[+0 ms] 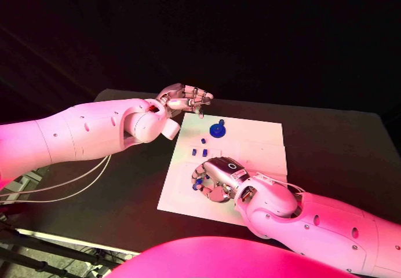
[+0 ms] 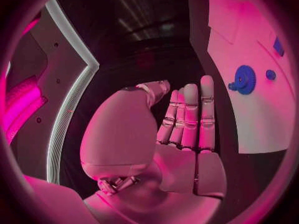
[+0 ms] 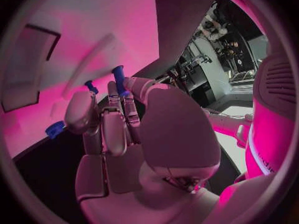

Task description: Assemble the parts on the task board

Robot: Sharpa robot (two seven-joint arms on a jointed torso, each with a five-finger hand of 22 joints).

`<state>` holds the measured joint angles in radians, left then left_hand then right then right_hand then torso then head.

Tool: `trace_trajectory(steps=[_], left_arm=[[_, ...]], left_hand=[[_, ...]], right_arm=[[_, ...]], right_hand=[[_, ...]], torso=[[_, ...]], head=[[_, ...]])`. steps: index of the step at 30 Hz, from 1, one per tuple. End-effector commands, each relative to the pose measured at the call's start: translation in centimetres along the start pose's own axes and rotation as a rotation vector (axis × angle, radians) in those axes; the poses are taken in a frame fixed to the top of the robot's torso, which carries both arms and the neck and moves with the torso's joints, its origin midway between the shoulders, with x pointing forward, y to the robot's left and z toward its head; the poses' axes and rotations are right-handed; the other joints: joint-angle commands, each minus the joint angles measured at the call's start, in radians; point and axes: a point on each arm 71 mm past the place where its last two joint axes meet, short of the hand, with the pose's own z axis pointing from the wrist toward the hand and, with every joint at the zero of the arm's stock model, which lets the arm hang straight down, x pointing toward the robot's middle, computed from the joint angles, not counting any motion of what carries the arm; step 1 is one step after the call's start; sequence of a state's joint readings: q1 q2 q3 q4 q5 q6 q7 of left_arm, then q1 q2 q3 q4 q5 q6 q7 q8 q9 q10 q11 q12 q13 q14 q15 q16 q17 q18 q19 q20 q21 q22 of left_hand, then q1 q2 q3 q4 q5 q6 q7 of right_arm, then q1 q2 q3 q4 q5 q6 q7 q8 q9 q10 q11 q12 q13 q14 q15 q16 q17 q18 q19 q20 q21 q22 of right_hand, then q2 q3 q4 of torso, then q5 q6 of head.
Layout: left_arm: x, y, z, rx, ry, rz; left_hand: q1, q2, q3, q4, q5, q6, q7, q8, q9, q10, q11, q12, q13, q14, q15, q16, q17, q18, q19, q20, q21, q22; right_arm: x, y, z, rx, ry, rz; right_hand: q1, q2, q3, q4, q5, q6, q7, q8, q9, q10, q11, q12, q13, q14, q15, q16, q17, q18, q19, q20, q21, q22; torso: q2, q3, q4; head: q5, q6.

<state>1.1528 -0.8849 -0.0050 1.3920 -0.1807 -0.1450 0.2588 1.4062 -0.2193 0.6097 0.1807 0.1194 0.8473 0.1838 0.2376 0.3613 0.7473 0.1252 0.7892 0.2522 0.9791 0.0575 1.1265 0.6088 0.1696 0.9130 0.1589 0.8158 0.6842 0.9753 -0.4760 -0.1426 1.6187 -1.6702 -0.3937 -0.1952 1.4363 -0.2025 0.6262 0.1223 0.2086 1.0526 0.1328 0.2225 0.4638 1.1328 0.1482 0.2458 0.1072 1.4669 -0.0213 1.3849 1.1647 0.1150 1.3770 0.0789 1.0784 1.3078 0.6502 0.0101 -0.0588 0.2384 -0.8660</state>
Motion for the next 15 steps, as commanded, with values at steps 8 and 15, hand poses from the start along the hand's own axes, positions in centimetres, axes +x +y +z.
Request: trace_trajectory(steps=[8, 15], left_arm=[[0.13, -0.06, 0.02, 0.004, 0.017, -0.009], [0.12, -0.05, 0.01, 0.003, 0.018, -0.009]], left_hand=[[-0.003, 0.009, -0.003, 0.000, 0.003, -0.005, 0.004, 0.004, -0.001, -0.005, 0.004, -0.003, -0.002, -0.002, 0.004, 0.003, 0.001, 0.014, 0.007, -0.002, -0.006, -0.002], [-0.003, 0.009, -0.003, 0.000, 0.003, -0.005, 0.004, 0.004, -0.001, -0.005, 0.004, -0.003, -0.002, -0.002, 0.004, 0.003, 0.001, 0.014, 0.007, -0.002, -0.006, -0.002]], right_arm=[[0.61, 0.54, -0.13, -0.053, 0.041, -0.007], [0.48, 0.56, -0.17, -0.055, 0.022, 0.002]], right_hand=[[-0.055, -0.058, -0.058, -0.018, -0.007, -0.080, 0.020, -0.042, -0.017, -0.076, -0.049, -0.056, -0.024, 0.006, 0.035, -0.035, -0.073, 0.003, -0.062, 0.030, -0.128, -0.033], [-0.059, -0.064, -0.092, -0.038, -0.006, -0.169, 0.020, -0.093, -0.039, -0.161, -0.036, -0.044, -0.030, -0.010, 0.047, -0.047, -0.100, 0.013, -0.087, 0.044, -0.189, -0.059]], torso=[[-0.001, 0.0002, 0.0002], [0.000, 0.0004, 0.0001]], head=[[-0.001, -0.004], [-0.002, -0.003]])
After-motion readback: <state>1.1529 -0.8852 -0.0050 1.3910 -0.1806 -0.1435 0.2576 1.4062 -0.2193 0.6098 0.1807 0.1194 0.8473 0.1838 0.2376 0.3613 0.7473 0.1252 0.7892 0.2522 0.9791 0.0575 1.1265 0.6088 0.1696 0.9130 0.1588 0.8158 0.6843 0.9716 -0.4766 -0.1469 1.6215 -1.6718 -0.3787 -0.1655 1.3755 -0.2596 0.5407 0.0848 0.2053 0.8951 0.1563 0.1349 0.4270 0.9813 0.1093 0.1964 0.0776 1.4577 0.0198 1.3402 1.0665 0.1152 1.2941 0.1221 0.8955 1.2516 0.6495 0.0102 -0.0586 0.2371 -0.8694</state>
